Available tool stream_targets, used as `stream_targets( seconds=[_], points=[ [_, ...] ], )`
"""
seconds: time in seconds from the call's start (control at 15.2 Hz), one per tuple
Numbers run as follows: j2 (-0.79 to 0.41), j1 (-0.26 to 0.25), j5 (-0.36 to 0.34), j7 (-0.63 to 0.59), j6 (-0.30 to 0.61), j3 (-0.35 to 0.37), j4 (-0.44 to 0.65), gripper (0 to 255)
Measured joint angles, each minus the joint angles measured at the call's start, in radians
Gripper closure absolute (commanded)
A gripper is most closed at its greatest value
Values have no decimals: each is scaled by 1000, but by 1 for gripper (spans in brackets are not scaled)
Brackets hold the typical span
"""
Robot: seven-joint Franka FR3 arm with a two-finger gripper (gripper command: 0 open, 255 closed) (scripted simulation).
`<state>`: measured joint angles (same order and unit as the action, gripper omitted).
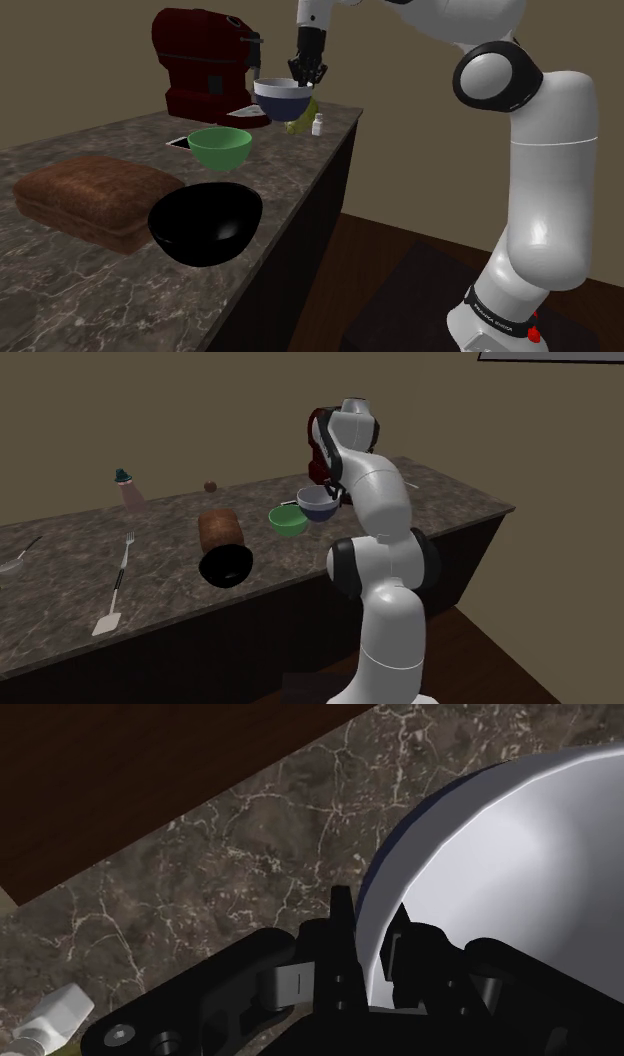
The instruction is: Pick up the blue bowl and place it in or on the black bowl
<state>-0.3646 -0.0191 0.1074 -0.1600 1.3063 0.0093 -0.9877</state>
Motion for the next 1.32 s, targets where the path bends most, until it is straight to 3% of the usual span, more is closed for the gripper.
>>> stream_targets(
  seconds=[0.53, 1.32],
  points=[
    [179, -104, -4, -146, 89, 53, -251, 255],
    [278, -263, -5, -420, 126, 170, -357, 255]
  ],
)
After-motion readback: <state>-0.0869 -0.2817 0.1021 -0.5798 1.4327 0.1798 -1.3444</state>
